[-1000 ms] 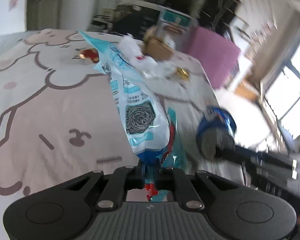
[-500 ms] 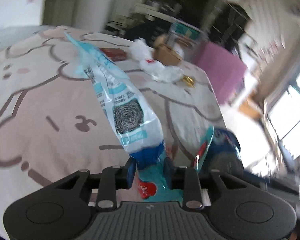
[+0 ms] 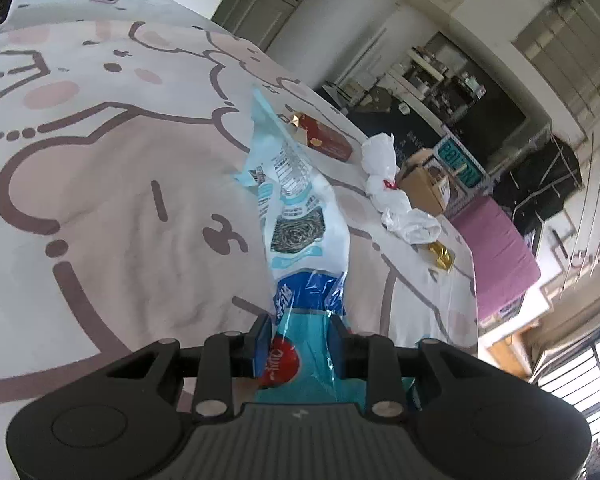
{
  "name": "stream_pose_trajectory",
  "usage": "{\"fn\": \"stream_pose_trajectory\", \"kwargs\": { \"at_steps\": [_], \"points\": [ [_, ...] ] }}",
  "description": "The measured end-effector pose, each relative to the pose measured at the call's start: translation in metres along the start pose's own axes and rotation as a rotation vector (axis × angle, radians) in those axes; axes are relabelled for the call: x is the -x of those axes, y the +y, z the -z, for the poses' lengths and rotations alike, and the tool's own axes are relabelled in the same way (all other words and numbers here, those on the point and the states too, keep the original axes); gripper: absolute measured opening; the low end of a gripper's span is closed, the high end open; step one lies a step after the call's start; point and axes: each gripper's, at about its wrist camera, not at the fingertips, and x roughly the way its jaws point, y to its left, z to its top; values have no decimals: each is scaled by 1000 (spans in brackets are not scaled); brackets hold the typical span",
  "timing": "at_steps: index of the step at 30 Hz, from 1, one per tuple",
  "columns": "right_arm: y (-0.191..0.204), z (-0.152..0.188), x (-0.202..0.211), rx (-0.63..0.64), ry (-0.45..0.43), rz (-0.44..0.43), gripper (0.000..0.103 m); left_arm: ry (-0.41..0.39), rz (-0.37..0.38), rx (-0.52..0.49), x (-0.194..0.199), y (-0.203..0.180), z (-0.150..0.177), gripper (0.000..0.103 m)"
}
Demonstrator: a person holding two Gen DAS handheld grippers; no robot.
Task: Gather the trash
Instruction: 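Lift the snack bag with the left gripper while the right gripper lifts the Pepsi can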
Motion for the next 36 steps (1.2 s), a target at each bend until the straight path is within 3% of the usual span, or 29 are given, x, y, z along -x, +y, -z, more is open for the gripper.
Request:
{"fn": "stream_pose_trajectory", "kwargs": {
  "at_steps": [3, 6, 7, 10, 12, 22, 33, 36],
  "points": [
    [6, -1, -3, 40, -7, 8, 31, -1, -9, 4, -3, 1, 1, 29],
    [14, -1, -8, 107, -5, 12, 47, -2, -13, -10, -4, 2, 1, 20],
    [17, -1, -10, 129, -4, 15, 48, -1, -11, -15, -4, 2, 1, 16],
    [21, -1, -17, 165, 3, 28, 46, 4, -11, -42, -2, 0, 0, 12],
    [22, 0, -18, 171, 1, 39, 33, 5, -15, -67, 1, -1, -1, 10],
    [12, -2, -4, 103, -25, 22, 28, -30, -32, -203, 31, -11, 4, 5],
    [9, -6, 16, 77, -66, 29, 27, -60, -1, -262, 67, -18, 7, 5],
    [11, -1, 17, 83, -48, -6, 28, -71, 5, -274, 78, -17, 8, 5]
  ]
}}
